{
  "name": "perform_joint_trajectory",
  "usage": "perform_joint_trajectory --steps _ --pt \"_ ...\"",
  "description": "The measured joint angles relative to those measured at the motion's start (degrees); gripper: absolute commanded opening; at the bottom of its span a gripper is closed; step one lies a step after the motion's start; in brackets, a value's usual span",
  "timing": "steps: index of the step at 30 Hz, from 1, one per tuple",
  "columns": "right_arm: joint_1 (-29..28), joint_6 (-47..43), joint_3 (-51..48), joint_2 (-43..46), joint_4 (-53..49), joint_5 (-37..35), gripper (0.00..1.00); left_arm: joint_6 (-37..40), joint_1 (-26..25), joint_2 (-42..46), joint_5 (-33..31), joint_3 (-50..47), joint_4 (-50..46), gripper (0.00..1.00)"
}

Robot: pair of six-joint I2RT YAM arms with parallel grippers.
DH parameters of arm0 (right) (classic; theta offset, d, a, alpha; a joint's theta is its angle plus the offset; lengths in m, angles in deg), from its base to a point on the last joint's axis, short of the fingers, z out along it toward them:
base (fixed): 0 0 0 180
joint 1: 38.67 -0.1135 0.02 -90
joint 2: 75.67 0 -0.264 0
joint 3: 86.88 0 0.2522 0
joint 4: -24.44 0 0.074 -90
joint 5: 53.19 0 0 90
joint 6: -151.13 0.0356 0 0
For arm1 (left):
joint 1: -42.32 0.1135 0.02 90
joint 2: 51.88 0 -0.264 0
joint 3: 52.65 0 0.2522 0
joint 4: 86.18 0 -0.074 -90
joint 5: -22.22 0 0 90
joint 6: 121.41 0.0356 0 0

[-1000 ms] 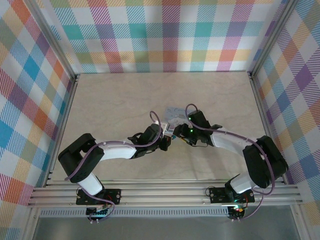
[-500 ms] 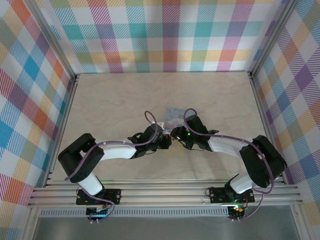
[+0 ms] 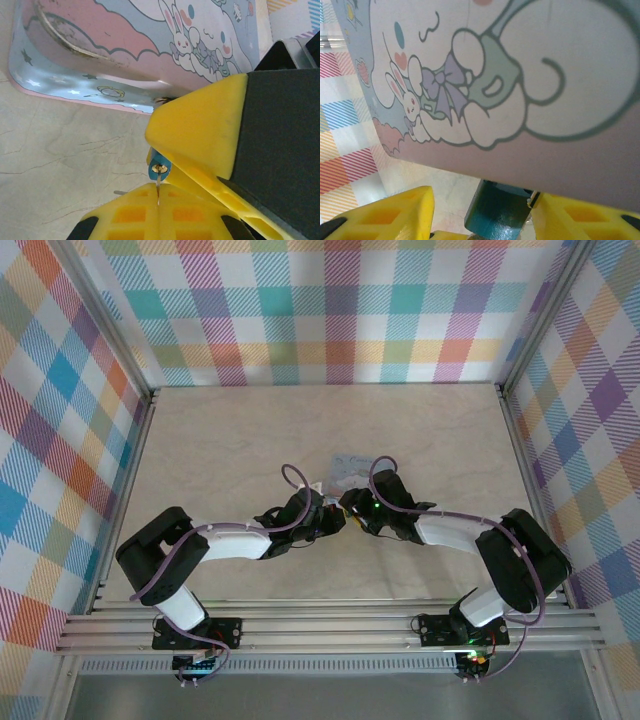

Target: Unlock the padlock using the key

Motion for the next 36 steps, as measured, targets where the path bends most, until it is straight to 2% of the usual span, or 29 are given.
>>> perform_joint_trajectory --steps 12,19,21,25,30,36 --pt "-0.2 -0.09 0.0 0.13 -1.07 -1.86 0.28 -0.96 -0.37 -0.42 -0.22 -0.48 2.34 0.0" --pt "-0.33 -0.74 0.11 1.33 -4.42 -2.25 0.06 -0.55 -1.53 -0.76 -0.28 -0.48 1.9 0.0" --pt "-0.33 -1.57 0.68 1.42 -6.19 -2.08 0.0 -0.31 -1.84 -0.76 -0.46 -0.48 1.7 0.04" --pt "-0.33 -4.48 2.71 1.42 -11.34 -1.4 0.0 0.72 -2.34 -0.74 -0.66 -0.48 0.74 0.13" --pt "-0.22 -9.97 5.88 1.42 -18.56 -1.46 0.0 1.79 -2.45 -0.02 -1.07 -0.94 -1.16 0.36" --pt "-0.22 -19.26 12.9 0.55 -29.94 -1.55 0.0 4.0 -2.47 2.99 -1.92 -1.64 -3.32 0.44"
